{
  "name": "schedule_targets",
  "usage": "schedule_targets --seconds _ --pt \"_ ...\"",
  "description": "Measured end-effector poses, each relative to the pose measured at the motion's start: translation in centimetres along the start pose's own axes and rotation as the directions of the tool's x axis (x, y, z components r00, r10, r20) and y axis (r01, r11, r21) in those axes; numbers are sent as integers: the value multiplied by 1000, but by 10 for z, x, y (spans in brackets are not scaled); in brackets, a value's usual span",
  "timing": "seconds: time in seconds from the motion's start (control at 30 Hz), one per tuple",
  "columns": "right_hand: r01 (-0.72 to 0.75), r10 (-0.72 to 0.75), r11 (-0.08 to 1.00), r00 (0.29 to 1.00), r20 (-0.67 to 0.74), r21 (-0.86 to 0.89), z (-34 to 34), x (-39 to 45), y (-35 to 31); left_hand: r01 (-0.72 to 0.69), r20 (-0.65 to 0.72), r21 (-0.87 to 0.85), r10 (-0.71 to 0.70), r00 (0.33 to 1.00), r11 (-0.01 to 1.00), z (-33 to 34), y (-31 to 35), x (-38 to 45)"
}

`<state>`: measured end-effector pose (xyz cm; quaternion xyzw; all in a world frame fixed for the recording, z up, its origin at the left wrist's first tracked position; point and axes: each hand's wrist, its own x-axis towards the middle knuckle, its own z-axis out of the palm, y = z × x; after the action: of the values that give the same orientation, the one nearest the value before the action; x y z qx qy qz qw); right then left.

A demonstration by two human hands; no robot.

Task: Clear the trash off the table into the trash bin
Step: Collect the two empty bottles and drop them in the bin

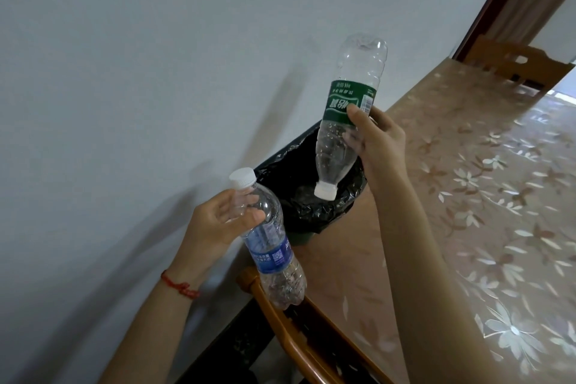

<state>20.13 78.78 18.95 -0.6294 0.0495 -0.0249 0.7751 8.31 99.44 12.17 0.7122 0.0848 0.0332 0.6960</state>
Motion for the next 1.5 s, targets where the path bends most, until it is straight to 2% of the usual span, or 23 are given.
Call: schedule_targets --seconds 0.2,0.33,0.53,0.8,1.0,1.27,1.5 --pt "46 -54 992 996 -64 -116 9 8 13 -21 -15 25 22 1000 999 2 -4 -4" --pt "32 -49 969 997 -63 -245 6 8 30 -21 -19 34 22 1000 999 4 -2 -5" --pt "0 -30 947 996 -88 -321 -5 3 39 -35 -15 16 35 999 999 11 4 -8" --pt "24 -45 941 997 -55 -338 -34 -27 45 -93 -44 -13 92 995 996 22 33 4" --pt "36 -69 959 991 -111 -280 -65 -47 47 -175 -67 -23 173 983 984 31 73 25" --pt "55 -88 971 987 -134 -231 -79 -60 48 -185 -165 -63 173 971 981 57 92 65" --pt "34 -56 979 993 -106 -203 -79 -62 55 -207 -255 54 214 943 977 75 78 85"
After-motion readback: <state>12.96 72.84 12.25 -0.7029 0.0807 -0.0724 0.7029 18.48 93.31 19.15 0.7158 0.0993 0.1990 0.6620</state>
